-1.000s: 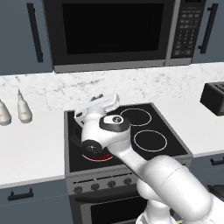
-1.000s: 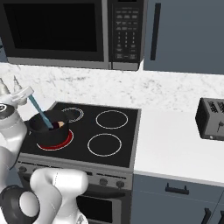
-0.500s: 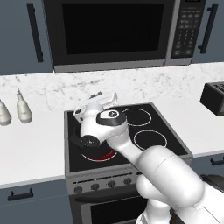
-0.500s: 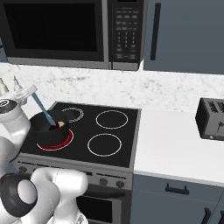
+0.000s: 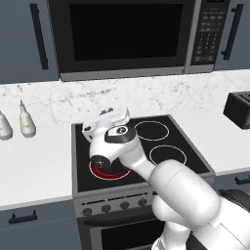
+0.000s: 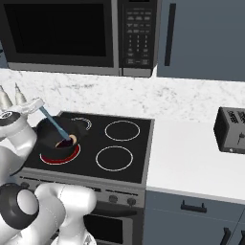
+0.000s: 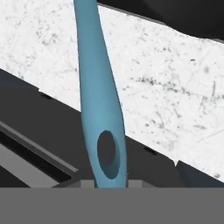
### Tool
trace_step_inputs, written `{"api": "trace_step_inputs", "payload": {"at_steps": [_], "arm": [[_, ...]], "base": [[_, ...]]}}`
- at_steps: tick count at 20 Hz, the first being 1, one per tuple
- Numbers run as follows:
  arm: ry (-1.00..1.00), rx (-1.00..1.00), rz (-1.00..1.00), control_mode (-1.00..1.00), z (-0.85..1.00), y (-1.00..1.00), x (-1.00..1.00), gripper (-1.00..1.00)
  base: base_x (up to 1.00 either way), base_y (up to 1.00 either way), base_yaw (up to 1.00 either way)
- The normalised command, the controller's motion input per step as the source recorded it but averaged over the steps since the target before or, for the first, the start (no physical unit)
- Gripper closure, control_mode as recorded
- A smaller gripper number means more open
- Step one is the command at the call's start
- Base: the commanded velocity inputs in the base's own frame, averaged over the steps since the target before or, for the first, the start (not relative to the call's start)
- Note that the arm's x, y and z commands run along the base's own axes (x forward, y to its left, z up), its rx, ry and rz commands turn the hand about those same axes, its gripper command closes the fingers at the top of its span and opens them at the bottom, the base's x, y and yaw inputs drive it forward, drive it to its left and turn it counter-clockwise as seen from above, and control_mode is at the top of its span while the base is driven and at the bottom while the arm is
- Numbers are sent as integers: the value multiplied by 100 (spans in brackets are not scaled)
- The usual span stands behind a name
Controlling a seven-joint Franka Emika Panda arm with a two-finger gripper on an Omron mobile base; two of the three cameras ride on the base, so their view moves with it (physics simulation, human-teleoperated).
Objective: Put the eggplant and squash in the pot. Retrieve the spatula and lightly stir the vegetables in the pot.
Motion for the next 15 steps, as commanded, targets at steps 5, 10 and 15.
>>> {"api": "trace_step_inputs", "payload": {"at_steps": [5,10,15], "arm": [[4,18,0,-100,-12,6,0,100],[3,24,0,-100,3,21,0,100],[0,20,0,-100,8,13,9,100]], "base": [[0,0,0],[0,0,0],[0,0,0]]}}
